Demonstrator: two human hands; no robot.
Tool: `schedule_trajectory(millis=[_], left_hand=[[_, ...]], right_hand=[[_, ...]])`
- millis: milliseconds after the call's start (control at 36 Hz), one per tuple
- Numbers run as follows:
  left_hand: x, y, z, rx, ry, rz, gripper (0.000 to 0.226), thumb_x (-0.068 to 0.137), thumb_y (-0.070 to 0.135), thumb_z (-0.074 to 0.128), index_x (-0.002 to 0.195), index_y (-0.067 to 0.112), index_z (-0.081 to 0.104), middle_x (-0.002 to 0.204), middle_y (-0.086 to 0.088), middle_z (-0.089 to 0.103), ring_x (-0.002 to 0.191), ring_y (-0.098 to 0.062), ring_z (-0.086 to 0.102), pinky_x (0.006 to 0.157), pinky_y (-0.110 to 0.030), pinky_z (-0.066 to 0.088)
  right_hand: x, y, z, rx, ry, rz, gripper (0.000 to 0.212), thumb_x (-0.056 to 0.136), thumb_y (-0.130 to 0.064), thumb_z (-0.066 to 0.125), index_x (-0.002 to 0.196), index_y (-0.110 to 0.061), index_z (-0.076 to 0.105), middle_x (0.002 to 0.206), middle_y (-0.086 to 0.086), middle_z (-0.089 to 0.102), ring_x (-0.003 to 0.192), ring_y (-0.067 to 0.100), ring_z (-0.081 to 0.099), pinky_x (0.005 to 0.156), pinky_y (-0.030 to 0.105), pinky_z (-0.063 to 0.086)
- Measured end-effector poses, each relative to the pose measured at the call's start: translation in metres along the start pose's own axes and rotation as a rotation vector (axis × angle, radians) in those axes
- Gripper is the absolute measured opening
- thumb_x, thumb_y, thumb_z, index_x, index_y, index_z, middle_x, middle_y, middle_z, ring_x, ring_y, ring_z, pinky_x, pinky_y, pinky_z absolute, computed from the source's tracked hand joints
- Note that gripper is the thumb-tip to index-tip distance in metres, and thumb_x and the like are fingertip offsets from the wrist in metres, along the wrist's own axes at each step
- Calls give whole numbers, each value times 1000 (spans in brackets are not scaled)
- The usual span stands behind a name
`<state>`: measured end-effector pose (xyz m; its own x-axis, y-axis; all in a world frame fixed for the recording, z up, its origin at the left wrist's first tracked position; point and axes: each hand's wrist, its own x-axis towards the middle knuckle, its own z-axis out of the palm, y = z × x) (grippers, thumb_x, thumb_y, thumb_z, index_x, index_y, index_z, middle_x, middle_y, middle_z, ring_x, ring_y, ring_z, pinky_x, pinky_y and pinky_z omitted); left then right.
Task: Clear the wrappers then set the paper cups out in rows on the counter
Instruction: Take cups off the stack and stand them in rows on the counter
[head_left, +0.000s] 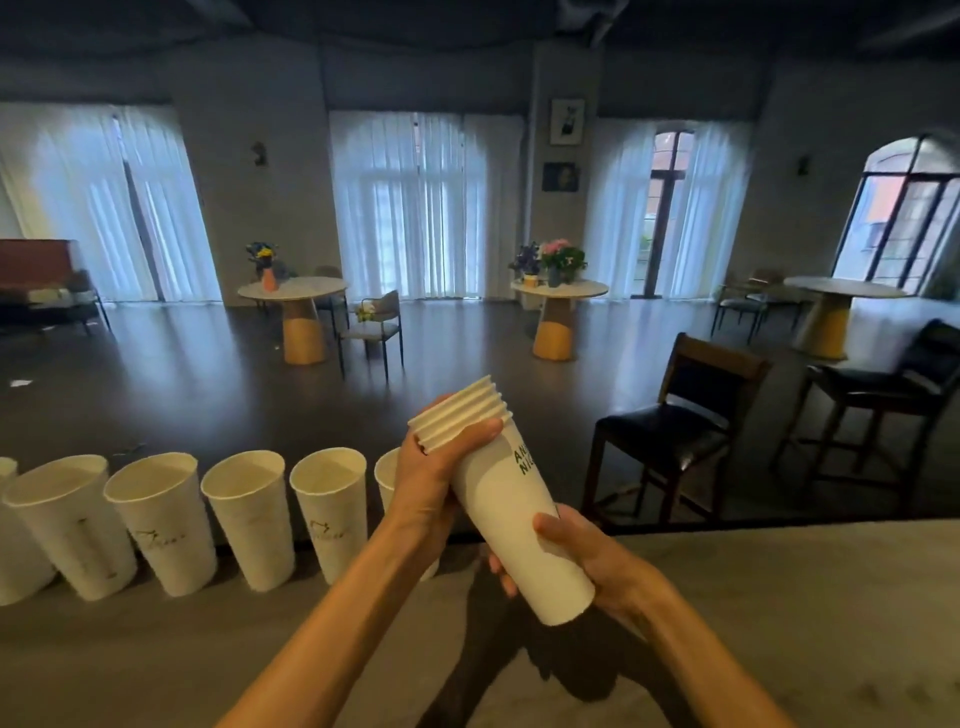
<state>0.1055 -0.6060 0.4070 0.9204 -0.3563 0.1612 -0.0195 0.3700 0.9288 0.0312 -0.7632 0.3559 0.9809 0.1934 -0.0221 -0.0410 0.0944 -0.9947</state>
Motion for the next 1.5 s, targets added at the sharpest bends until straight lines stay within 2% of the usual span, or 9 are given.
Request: schedule_trajectory(millis=[222, 333, 500, 722, 861, 1000, 1167, 1333, 1500], left_hand=[[3, -4, 1, 157, 78, 106, 85, 46, 51, 87, 124, 30, 61, 109, 1, 74, 100, -20, 71, 77, -38, 61], [6, -1, -2, 235, 79, 192, 86, 46, 52, 87, 124, 30, 60, 110, 5, 73, 100, -15, 71, 78, -32, 61], [11, 1, 1, 329, 66, 292, 81, 49, 54, 88, 121, 34, 57, 112, 10, 72, 102, -7, 70, 83, -29, 59], [22, -5, 13, 426, 78, 434, 74, 59, 22, 96, 117, 38, 53, 112, 15, 68, 103, 5, 65, 83, -11, 54], [25, -12, 22, 423, 96, 508, 76, 58, 17, 98, 117, 34, 53, 110, 18, 66, 101, 7, 65, 82, -8, 50], [29, -16, 28, 401, 148, 514, 75, 57, 17, 98, 114, 36, 53, 108, 19, 66, 100, 7, 65, 80, -7, 50], [31, -11, 36, 227, 374, 389, 78, 60, 23, 97, 124, 25, 53, 115, 9, 66, 104, -4, 65, 93, -34, 57], [41, 44, 31, 11, 393, 399, 70, 63, 22, 93, 122, 28, 56, 112, 7, 68, 101, -9, 68, 88, -40, 61], [43, 72, 19, -106, 391, 298, 88, 42, 44, 92, 122, 26, 60, 113, -6, 70, 102, -26, 71, 82, -52, 62]], right_hand=[[8, 3, -4, -356, 193, -18, 66, 59, -57, 73, 116, -30, 57, 105, -9, 71, 98, 6, 68, 76, 23, 55], [13, 1, -6, -383, 226, -41, 67, 56, -54, 78, 116, -34, 57, 105, -18, 70, 101, 3, 66, 83, 26, 53], [21, -4, -7, -552, 270, -101, 65, 63, -19, 91, 112, -39, 52, 105, -18, 68, 102, -8, 61, 74, 14, 52], [31, 7, -8, -609, 422, -175, 77, 57, -14, 94, 105, -48, 45, 102, -23, 59, 93, -24, 54, 63, 3, 47], [39, 13, -11, -754, 533, -135, 81, 56, -34, 94, 121, -41, 46, 104, -22, 54, 104, 1, 55, 85, 21, 48], [63, 31, -11, -818, 785, -98, 88, 52, -37, 95, 127, -29, 49, 94, -20, 42, 108, 11, 54, 82, 25, 40], [44, 32, -11, -904, 814, -171, 75, 61, -42, 89, 119, -37, 42, 105, -13, 47, 93, 5, 53, 76, 23, 51], [51, 70, -7, -440, 787, 58, 84, 53, -35, 94, 123, -38, 48, 115, -12, 59, 118, 21, 56, 99, 50, 50], [68, 82, -12, -390, 728, 191, 92, 47, -27, 97, 126, -36, 50, 134, -2, 57, 132, 29, 49, 106, 61, 40]])
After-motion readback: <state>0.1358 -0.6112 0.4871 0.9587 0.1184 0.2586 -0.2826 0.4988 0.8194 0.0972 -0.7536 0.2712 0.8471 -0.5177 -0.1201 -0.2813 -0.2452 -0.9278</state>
